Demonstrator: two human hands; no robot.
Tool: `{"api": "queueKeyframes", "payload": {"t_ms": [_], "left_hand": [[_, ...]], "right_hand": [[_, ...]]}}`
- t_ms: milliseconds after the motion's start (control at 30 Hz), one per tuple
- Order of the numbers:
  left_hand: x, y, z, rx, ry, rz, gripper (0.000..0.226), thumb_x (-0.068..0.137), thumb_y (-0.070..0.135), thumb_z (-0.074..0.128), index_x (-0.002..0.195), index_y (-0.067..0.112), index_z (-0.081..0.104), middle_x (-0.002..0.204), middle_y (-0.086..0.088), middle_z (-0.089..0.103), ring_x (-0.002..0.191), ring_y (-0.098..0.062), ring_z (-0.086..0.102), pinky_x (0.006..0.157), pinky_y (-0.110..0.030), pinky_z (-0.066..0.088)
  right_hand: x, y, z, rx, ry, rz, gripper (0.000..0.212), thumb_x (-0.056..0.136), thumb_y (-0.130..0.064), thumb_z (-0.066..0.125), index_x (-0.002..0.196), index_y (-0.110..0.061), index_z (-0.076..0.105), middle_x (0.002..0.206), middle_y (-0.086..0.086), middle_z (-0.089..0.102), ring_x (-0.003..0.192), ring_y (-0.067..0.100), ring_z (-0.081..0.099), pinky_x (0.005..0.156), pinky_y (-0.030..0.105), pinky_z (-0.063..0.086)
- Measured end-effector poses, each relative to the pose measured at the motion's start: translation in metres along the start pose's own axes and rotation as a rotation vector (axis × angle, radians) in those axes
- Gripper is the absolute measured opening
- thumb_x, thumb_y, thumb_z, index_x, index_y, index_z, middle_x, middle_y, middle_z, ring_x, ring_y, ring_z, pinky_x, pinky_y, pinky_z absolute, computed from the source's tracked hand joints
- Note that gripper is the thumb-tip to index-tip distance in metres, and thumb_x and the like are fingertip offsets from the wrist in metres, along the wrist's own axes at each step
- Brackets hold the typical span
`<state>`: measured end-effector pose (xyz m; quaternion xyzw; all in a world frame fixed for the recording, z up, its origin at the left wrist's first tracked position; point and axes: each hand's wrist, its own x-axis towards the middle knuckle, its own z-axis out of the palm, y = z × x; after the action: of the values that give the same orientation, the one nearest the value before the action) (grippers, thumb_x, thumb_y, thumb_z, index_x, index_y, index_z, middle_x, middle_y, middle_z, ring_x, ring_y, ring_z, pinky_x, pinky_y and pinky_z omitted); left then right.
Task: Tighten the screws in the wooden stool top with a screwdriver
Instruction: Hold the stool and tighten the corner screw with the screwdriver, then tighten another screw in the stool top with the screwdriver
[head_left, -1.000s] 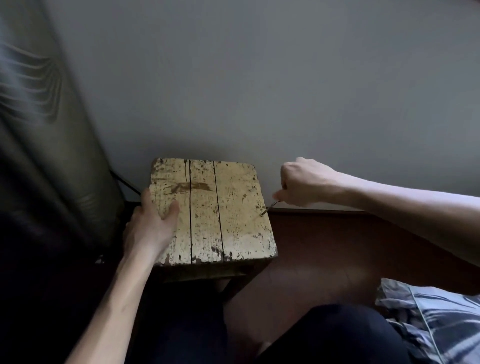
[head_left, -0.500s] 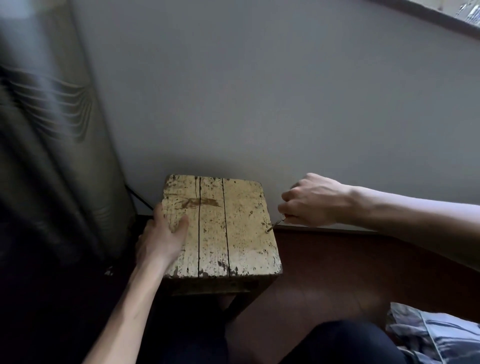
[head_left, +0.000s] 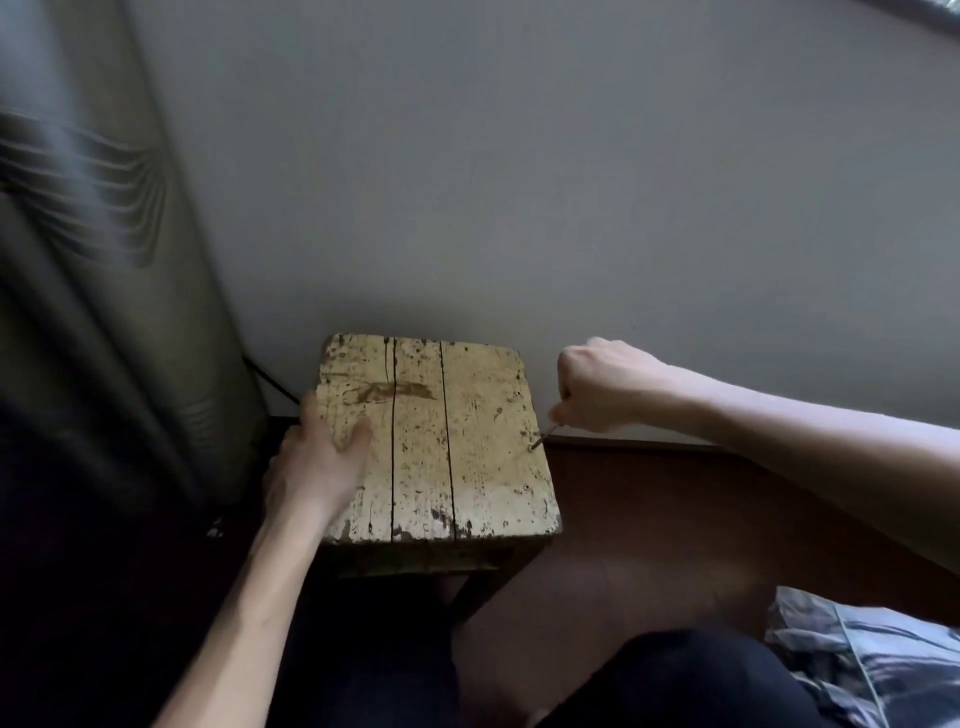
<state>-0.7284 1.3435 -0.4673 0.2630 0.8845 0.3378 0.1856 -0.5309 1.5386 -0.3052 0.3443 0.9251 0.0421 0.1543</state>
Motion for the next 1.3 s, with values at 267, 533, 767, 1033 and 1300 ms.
{"api": "queueKeyframes", "payload": {"t_ms": [267, 533, 767, 1033, 1300], "left_hand": [[-0.004, 0.005, -0.006, -0.019, -0.03, -0.012, 0.092, 0.095, 0.073, 0.039, 0.163, 0.022, 0.006, 0.16, -0.018, 0.036, 0.136, -0.042, 0.048, 0.105, -0.051, 0.043], [-0.002, 0.004, -0.005, -0.008, -0.036, 0.0, 0.09, 0.094, 0.074, 0.037, 0.163, 0.026, 0.005, 0.162, -0.015, 0.034, 0.137, -0.04, 0.048, 0.107, -0.052, 0.043], [0.005, 0.0, 0.001, 0.062, -0.015, 0.011, 0.087, 0.093, 0.074, 0.036, 0.162, 0.028, 0.006, 0.162, -0.011, 0.035, 0.139, -0.039, 0.046, 0.111, -0.052, 0.039], [0.016, 0.007, -0.005, 0.222, -0.108, -0.041, 0.091, 0.091, 0.079, 0.032, 0.16, 0.023, 0.01, 0.163, -0.013, 0.031, 0.143, -0.039, 0.041, 0.113, -0.055, 0.038], [0.092, 0.074, 0.035, 0.434, 0.07, 0.267, 0.082, 0.095, 0.074, 0.03, 0.16, 0.024, 0.025, 0.167, -0.015, 0.02, 0.153, -0.034, 0.016, 0.123, -0.053, 0.013]], "right_hand": [[-0.022, 0.011, -0.017, 0.018, 0.155, -0.049, 0.023, 0.084, -0.049, 0.072, 0.085, -0.027, 0.07, 0.083, -0.005, 0.067, 0.067, 0.017, 0.059, 0.052, 0.026, 0.042], [-0.038, 0.051, 0.061, 0.792, 0.202, 0.048, 0.015, 0.079, -0.045, 0.085, 0.09, -0.035, 0.08, 0.087, -0.02, 0.078, 0.087, -0.007, 0.072, 0.085, 0.023, 0.058], [-0.039, 0.065, 0.122, 1.286, 0.383, 0.148, 0.027, 0.074, -0.051, 0.084, 0.096, -0.034, 0.081, 0.091, -0.01, 0.08, 0.085, 0.0, 0.073, 0.071, 0.014, 0.052], [-0.026, 0.063, 0.114, 1.356, 0.669, 0.103, 0.032, 0.093, -0.049, 0.072, 0.081, -0.019, 0.073, 0.067, 0.006, 0.071, 0.049, 0.016, 0.061, 0.05, 0.019, 0.047], [-0.003, 0.055, 0.124, 1.473, 0.74, 0.163, 0.026, 0.093, -0.042, 0.072, 0.082, -0.019, 0.074, 0.071, 0.008, 0.073, 0.05, 0.02, 0.065, 0.05, 0.021, 0.05]]}}
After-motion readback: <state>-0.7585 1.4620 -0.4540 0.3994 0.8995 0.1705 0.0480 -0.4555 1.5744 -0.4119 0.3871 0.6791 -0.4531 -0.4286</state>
